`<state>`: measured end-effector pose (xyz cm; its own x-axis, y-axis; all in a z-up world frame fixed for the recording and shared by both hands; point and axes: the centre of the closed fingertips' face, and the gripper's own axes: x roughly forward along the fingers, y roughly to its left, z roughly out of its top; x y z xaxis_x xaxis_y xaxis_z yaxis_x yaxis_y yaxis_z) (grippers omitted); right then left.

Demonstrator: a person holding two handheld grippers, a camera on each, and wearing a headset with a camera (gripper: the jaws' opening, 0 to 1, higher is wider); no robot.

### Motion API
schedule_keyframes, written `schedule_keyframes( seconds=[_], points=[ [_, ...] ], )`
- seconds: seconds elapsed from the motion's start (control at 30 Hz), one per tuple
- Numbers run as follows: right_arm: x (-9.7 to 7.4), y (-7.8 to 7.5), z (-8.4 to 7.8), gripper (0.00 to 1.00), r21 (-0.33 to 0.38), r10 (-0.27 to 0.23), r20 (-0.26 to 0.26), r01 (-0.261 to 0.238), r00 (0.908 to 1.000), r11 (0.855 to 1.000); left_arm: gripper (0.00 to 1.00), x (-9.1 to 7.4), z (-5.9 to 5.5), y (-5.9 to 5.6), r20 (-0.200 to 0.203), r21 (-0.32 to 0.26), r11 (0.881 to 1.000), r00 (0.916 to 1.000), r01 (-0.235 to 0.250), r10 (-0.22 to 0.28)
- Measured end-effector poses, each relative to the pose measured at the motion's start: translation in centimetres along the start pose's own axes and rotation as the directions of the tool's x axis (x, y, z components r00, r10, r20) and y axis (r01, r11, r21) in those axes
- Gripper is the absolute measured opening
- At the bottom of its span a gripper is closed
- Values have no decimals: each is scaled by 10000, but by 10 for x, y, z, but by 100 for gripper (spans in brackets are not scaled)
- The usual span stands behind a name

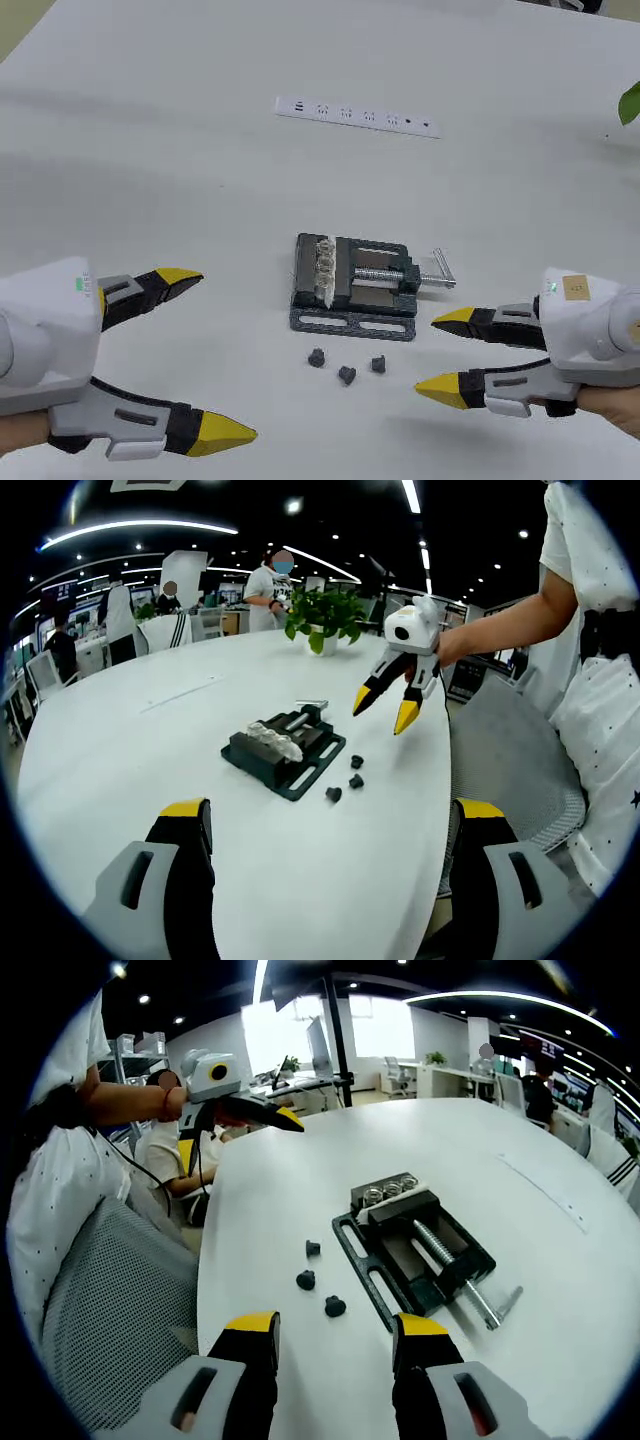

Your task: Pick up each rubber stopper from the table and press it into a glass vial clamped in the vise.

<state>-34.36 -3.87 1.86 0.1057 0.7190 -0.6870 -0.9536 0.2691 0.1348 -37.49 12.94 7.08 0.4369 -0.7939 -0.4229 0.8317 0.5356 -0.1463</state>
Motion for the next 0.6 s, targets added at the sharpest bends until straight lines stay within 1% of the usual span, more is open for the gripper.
schedule_keyframes(
  seconds=[0.13,0.27,0.37,0.6],
  points=[
    [11,1,-2,38,-98,180,-126,-181,9998,9998,99,1,0,1,-7,-45,10000,10000,-23,23],
    [19,0,-6,32,-255,312,-262,-319,9992,9992,99,1,0,2,-29,-56,10000,10000,-25,25],
    [25,3,-7,30,-354,426,-372,-440,9984,9984,99,1,-1,3,-38,-79,10000,10000,-35,35],
    [33,3,-10,25,-583,622,-564,-654,9965,9962,99,4,0,3,-53,-111,9999,10000,-4,4]
  ],
)
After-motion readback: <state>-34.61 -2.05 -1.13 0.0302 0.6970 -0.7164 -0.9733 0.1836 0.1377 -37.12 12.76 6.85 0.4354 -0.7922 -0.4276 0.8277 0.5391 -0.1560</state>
